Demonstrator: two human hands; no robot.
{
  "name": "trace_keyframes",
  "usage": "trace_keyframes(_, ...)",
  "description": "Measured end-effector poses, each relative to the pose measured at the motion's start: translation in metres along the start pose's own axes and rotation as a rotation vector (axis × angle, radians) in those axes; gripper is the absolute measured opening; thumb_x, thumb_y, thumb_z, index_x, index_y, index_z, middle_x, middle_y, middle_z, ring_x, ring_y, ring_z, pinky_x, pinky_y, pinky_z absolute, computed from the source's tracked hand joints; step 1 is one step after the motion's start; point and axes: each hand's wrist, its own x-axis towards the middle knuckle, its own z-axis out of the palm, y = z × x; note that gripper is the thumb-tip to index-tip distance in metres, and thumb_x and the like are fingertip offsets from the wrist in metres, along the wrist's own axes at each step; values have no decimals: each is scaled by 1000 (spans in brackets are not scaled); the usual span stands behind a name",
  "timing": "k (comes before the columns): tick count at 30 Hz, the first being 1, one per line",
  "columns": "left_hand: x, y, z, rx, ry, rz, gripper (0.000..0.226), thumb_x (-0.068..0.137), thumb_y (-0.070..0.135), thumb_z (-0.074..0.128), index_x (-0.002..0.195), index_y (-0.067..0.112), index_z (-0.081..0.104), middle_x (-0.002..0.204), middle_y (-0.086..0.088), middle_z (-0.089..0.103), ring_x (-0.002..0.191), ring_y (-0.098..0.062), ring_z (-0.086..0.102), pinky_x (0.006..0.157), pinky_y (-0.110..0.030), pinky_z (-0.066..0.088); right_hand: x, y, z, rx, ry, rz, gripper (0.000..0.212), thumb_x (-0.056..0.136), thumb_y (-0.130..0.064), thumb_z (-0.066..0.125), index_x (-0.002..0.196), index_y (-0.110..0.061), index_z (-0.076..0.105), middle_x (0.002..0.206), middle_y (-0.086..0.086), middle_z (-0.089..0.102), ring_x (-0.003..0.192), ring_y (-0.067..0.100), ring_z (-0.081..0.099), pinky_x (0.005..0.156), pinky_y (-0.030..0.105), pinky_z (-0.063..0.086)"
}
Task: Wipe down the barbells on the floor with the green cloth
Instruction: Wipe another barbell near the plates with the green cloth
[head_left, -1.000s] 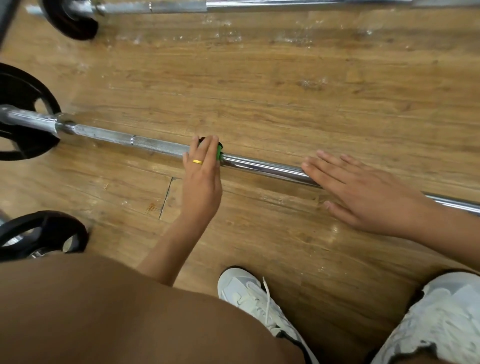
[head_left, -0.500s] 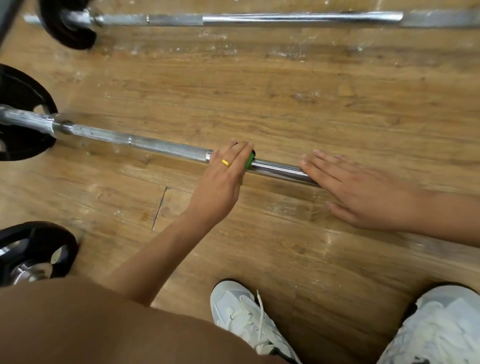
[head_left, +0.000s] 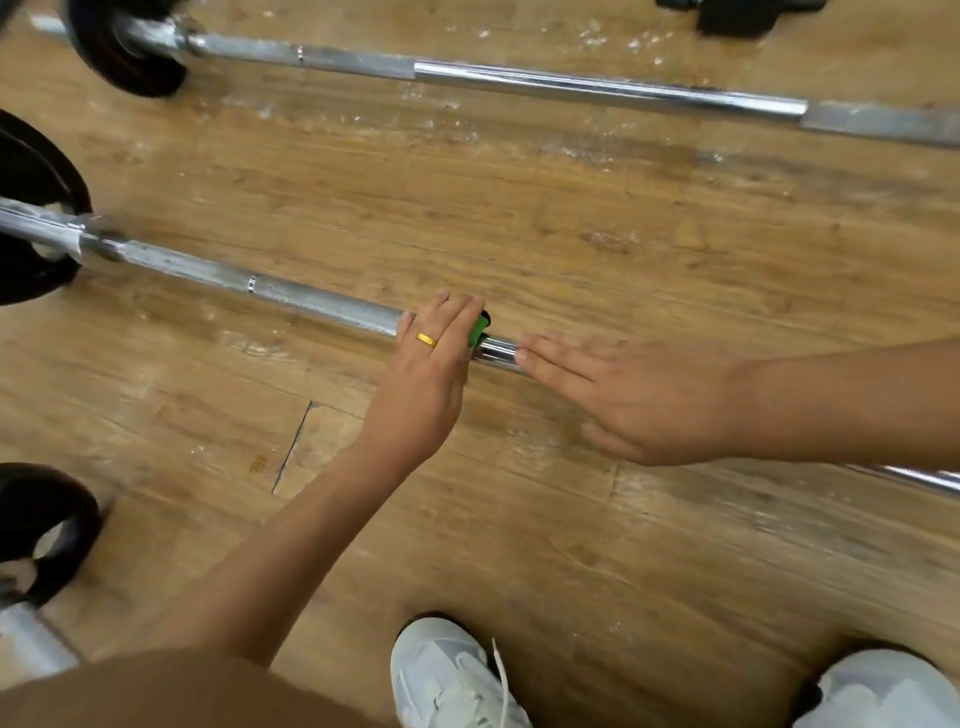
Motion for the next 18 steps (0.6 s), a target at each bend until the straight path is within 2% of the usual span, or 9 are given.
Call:
trace_keyframes(2, 1, -9, -3, 13, -52, 48, 56, 99, -5, 41, 153, 9, 38, 155, -6, 41, 152, -26, 25, 119, -40, 14, 20, -21, -3, 101, -17, 71, 78, 104, -40, 28, 155, -12, -23, 163, 9, -27, 153, 21, -19, 125, 36, -4)
trace_keyframes(4, 6, -13, -6, 37, -78, 84, 56, 98, -8, 43, 152, 6, 39, 154, -9, 42, 151, -28, 26, 120, -36, 13, 35, -37, 2, 132, 43, 160, 82, 102, -42, 32, 156, -10, -20, 164, 9, -25, 152, 22, -20, 126, 44, -2)
trace_keyframes(9, 9, -9, 1, 19, -7, 7, 52, 99, -4, 42, 149, 8, 44, 153, -5, 44, 152, -26, 26, 120, -45, 17, 53, -44, 8, 127, 195, 298, 85, 97, -34, 38, 156, -8, -18, 165, 11, -22, 153, 24, -19, 124, 43, -8)
trace_keyframes(12, 14, -15, 4, 33, 28, -2, 50, 100, 4, 34, 148, 10, 45, 151, -4, 46, 151, -26, 28, 118, -43, 18, 61, -44, 13, 108, 243, 349, 85, 96, -33, 40, 157, -8, -14, 167, 12, -14, 154, 25, -12, 125, 41, -6)
trace_keyframes(15, 20, -37, -3, 80, 67, -33, 52, 97, 4, 33, 147, 9, 46, 150, -6, 48, 149, -29, 31, 112, -52, 28, 61, -42, 19, 76, 280, 391, 82, 95, -27, 42, 158, -9, -7, 168, 10, -1, 155, 24, 0, 124, 39, -2)
trace_keyframes(18, 25, -45, -7, 50, 103, -87, 49, 100, 4, 34, 147, 5, 46, 150, -9, 47, 149, -31, 29, 112, -58, 31, 69, -45, 17, 51, 362, 485, 79, 91, -24, 52, 159, -7, 17, 164, 11, 24, 152, 26, 23, 125, 43, 14)
